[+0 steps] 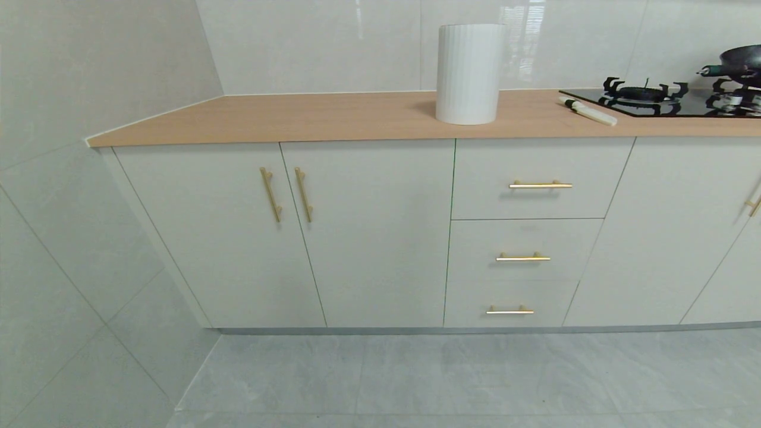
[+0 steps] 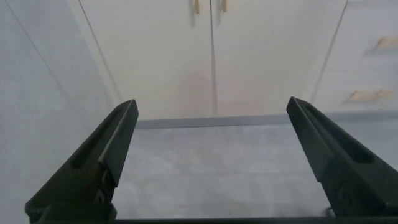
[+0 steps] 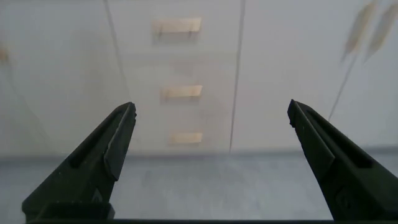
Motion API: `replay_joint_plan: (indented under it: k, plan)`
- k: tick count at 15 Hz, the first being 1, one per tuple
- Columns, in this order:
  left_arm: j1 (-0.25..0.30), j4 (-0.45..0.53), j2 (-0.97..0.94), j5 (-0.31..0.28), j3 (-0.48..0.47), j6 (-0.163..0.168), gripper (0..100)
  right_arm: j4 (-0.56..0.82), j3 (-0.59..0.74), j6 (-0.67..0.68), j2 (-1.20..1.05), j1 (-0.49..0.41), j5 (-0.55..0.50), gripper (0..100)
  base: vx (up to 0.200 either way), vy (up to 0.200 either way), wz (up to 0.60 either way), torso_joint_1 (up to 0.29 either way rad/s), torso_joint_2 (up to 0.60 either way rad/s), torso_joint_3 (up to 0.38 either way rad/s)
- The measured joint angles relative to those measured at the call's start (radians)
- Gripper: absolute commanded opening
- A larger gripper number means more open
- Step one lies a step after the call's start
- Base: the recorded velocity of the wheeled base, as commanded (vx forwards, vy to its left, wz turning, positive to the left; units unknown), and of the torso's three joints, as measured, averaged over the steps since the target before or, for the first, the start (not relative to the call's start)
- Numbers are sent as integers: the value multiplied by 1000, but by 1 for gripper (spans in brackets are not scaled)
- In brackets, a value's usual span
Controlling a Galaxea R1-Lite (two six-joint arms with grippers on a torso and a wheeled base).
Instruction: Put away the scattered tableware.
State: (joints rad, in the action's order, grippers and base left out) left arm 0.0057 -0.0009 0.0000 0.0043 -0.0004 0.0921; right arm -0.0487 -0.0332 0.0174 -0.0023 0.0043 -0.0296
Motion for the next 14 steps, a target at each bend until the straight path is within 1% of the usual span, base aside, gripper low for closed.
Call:
replay_joint_plan:
  k: [1, 2, 3, 4, 5, 6, 8, 10, 11, 12, 14]
  plan:
    - [0, 1, 0, 0, 0, -56, 100, -2, 17, 16, 0, 0, 1, 100, 0, 0, 0, 0, 0, 0]
    - [0, 1, 0, 0, 0, -68, 100, -2, 25, 13, 0, 0, 6, 100, 0, 0, 0, 0, 0, 0]
    - [0, 1, 0, 0, 0, -80, 100, 0, 27, -28, 0, 0, 23, 100, 0, 0, 0, 0, 0, 0]
    - [0, 0, 0, 1, 0, -94, 100, 2, 28, -80, 0, 0, 69, 100, 0, 0, 0, 0, 0, 0]
    - [0, 0, 0, 1, 0, -94, 100, 2, 29, -99, 0, 0, 118, 100, 0, 0, 0, 0, 0, 0]
    - [0, 0, 0, 1, 0, -95, 100, 7, 30, -105, 0, 0, 146, 100, 0, 0, 0, 0, 0, 0]
    - [0, 0, 0, 1, 0, -96, 100, 16, 29, -101, 0, -1, 132, 100, 0, 0, 0, 0, 0, 0]
    - [0, 0, 0, 3, 0, -96, 100, 14, 29, -64, 0, -1, -33, 100, 0, 0, 0, 0, 0, 0]
    - [0, 0, 0, 3, 0, -96, 100, 12, 29, -26, 0, -1, -75, 100, 0, 0, 0, 0, 0, 0]
    - [0, 0, 0, 3, 0, -97, 100, 16, 30, -17, 0, -2, -70, 100, 0, 0, 0, 0, 0, 0]
    - [0, 0, 0, 4, 0, -98, 100, 43, 30, -26, 9, 1, 37, 100, 0, 0, 0, 0, 0, 0]
